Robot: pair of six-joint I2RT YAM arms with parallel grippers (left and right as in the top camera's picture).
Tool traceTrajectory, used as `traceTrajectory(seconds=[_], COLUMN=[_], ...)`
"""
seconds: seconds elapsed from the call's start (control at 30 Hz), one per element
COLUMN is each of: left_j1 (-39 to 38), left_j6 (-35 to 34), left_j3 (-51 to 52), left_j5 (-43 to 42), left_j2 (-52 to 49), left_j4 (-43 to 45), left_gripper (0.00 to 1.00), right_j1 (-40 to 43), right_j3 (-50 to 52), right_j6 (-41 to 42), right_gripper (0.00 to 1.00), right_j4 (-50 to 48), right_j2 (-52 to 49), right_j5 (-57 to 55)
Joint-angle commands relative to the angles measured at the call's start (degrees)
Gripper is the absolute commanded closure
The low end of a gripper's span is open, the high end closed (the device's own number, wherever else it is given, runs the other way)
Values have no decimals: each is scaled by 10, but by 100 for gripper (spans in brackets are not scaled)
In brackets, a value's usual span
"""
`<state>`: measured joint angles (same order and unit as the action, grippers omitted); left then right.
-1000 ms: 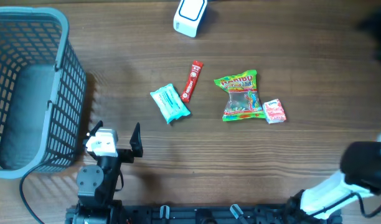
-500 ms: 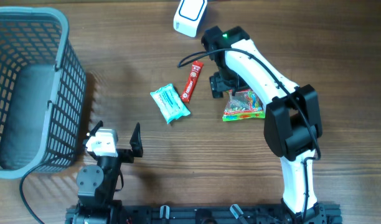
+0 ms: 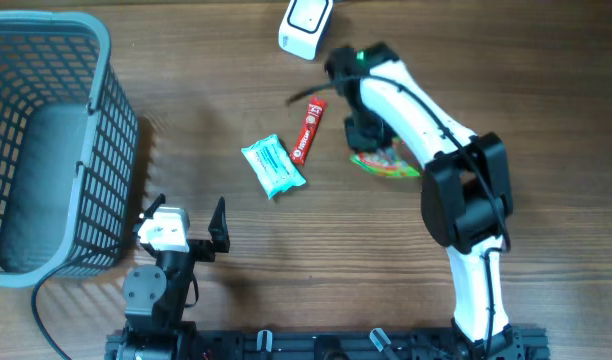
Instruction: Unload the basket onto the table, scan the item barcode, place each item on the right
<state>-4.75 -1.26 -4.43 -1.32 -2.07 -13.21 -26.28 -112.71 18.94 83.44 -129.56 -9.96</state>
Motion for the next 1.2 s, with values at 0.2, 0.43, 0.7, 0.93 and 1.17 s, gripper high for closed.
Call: traceTrajectory(seconds=[0.2,0.43,0.7,0.93,1.17], left_j1=[1,1,1,1,1], left_j6=[-7,-7,-7,-7,-7], left_j3=[3,3,3,3,3], left_j5=[5,5,5,5,5], left_j2=[2,2,2,2,2], left_j4=[2,2,2,2,2], left_gripper=[0,0,0,0,0], right_j1=[41,32,-40,-82,-95], right_j3=[-133,-133,-133,-133,-133], right_j6=[-175,-373,-508,-505,-651], right_gripper=[96,95,95,96,94], right_j4=[73,-147,-174,-203,-321], right_j2=[7,8,8,63,105], right_j5=[756,955,948,925,936])
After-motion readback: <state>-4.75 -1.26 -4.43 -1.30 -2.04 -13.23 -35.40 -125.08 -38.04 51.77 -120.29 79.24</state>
